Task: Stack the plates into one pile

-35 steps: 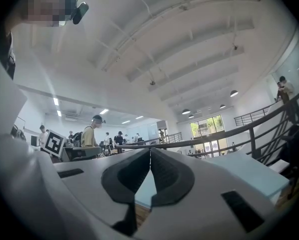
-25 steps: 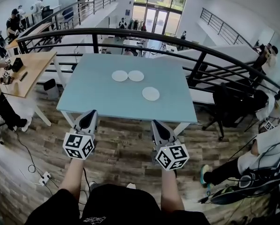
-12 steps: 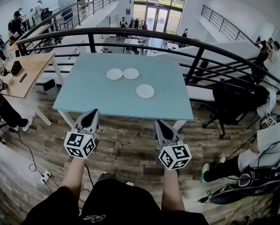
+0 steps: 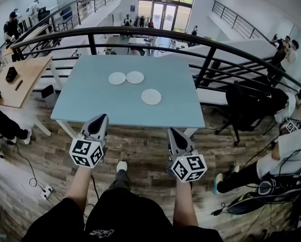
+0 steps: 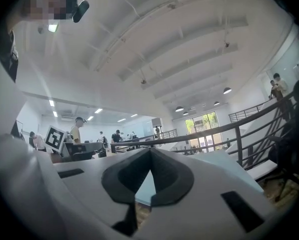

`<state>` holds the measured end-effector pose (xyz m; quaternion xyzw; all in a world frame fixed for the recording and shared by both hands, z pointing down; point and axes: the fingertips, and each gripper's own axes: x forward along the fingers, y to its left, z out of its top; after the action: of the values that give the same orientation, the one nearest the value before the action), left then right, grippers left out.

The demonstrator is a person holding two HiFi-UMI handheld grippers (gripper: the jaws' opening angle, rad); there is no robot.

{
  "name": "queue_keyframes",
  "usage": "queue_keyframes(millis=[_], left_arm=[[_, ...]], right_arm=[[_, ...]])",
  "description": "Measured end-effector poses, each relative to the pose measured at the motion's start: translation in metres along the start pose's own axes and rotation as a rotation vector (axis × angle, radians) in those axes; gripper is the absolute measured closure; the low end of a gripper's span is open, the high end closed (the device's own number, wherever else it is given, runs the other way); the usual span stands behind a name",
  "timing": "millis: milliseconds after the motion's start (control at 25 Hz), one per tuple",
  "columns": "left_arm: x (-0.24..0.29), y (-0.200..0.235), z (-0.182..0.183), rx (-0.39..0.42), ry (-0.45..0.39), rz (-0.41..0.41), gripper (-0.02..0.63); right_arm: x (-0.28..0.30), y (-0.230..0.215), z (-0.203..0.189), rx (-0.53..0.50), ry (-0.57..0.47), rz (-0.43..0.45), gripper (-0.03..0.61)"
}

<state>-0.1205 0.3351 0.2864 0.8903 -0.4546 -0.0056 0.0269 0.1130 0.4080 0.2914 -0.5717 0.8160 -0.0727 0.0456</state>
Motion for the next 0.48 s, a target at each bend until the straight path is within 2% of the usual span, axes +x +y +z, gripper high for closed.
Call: queue_keyframes(millis=[200,480], left_arm=[[0.035,0.015,-0.002,0.0,0.001,-0.01,0.606],[0.088,0.067,-0.012,-0.016,0.024,-0.003,0.606]], right_arm=[[0.031,-0.015,0.004,-0.012,0.002,-0.006,0.571],[0.103,-0.022,-0.001,-0.022,0.039,0.022,0.571]])
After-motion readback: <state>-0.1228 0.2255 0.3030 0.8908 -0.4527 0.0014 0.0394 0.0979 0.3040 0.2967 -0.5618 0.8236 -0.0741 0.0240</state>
